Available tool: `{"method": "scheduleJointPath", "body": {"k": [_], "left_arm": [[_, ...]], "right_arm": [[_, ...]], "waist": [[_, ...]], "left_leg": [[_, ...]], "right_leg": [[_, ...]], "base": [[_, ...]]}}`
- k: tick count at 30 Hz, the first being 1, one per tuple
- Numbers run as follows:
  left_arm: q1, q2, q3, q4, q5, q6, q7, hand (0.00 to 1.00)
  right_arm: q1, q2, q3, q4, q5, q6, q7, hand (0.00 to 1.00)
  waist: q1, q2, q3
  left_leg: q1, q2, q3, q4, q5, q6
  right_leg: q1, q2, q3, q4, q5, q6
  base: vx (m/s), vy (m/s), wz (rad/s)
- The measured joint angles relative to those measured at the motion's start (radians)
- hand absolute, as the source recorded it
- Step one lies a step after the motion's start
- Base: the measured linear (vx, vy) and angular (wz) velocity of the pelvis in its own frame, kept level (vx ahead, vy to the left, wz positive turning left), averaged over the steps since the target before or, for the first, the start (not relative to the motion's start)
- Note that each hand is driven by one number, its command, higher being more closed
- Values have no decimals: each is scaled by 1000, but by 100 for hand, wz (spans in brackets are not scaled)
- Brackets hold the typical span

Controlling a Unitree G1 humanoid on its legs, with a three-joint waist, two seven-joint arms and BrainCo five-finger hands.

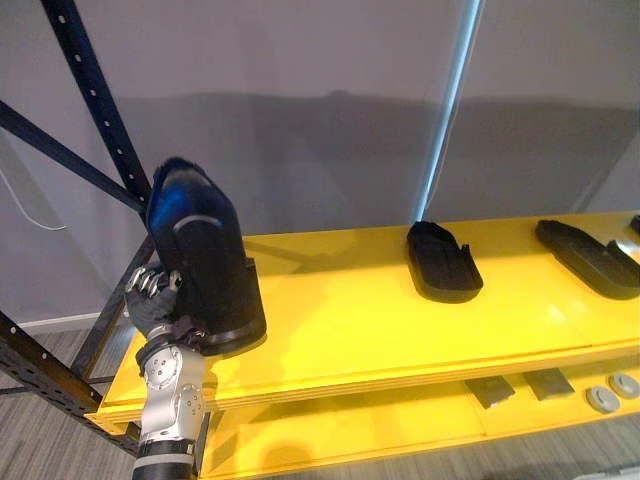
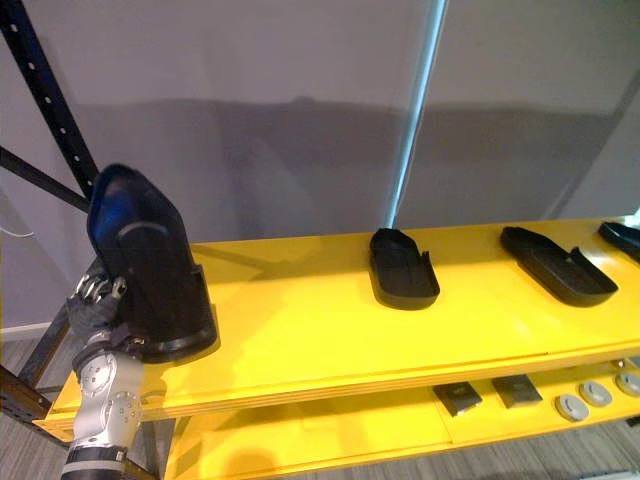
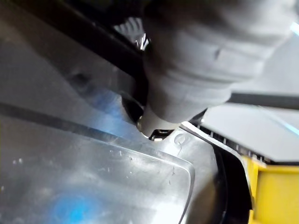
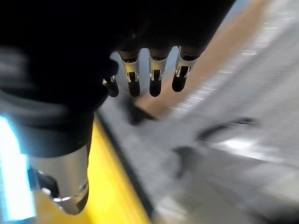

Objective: Walk over and take plastic housings, then place them on the shelf

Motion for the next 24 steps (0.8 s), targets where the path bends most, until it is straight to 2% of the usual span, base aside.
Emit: {"method": "scheduleJointPath", "body": {"k": [1, 2, 4, 5, 10, 15, 18, 24], "left_arm": [[-42, 3, -1, 44, -27, 2, -3, 100], [-67, 2, -8, 67, -53, 3, -6, 100], [-140, 25, -57, 96, -101, 21, -29, 100], [-168, 31, -78, 104, -116, 31, -37, 100], [-329, 83, -176, 219, -177, 59, -71, 100], [-458, 177, -229, 355, -177, 85, -70, 100], [-506, 224, -229, 409, -175, 101, -68, 100], [-533, 293, -230, 410, -165, 101, -69, 100]], "right_arm": [[-2, -5, -3, 18, 1, 4, 11, 0], [-3, -22, -4, 18, 4, 4, 12, 0], [-26, -44, -16, 18, 6, 4, 15, 0], [-34, -45, -31, 20, 6, 6, 19, 0], [-60, -46, -39, 26, -13, 18, 59, 0], [-98, -50, -6, 28, -9, 24, 71, 0], [-136, -57, 31, 25, 6, 24, 73, 0], [-158, -78, 97, 19, 27, 24, 72, 0]], "waist": [[-11, 3, 12], [-24, 20, 25], [-28, 63, 77], [-25, 67, 92], [-13, 67, 120], [-13, 66, 199], [-12, 62, 246], [-6, 58, 270]], "left_leg": [[-12, -1, -14, 2, 10, -6], [-34, 4, -28, 10, 17, -6], [-64, 18, -49, 4, 40, -4], [-67, 24, -51, -8, 50, -4], [-127, 24, -60, -74, 106, -5], [-162, 17, -69, -90, 132, 2], [-175, 18, -68, -98, 149, 2], [-205, 17, -60, -106, 161, 7]], "right_leg": [[5, 78, 56, -54, -38, -31], [17, 102, 85, -81, -27, -48], [8, 121, 61, -106, 3, -63], [1, 128, 57, -108, 7, -67], [-89, 133, 44, -93, 13, -69], [-131, 127, 40, -79, 12, -69], [-156, 128, 40, -62, 12, -70], [-203, 128, 45, -39, 12, -70]], "base": [[-20, -151, 32], [-11, -96, 26], [-32, -54, 21], [-68, -77, 13], [-33, -27, 7], [-35, -1, 8], [-54, -26, 0], [-50, -28, -3]]}}
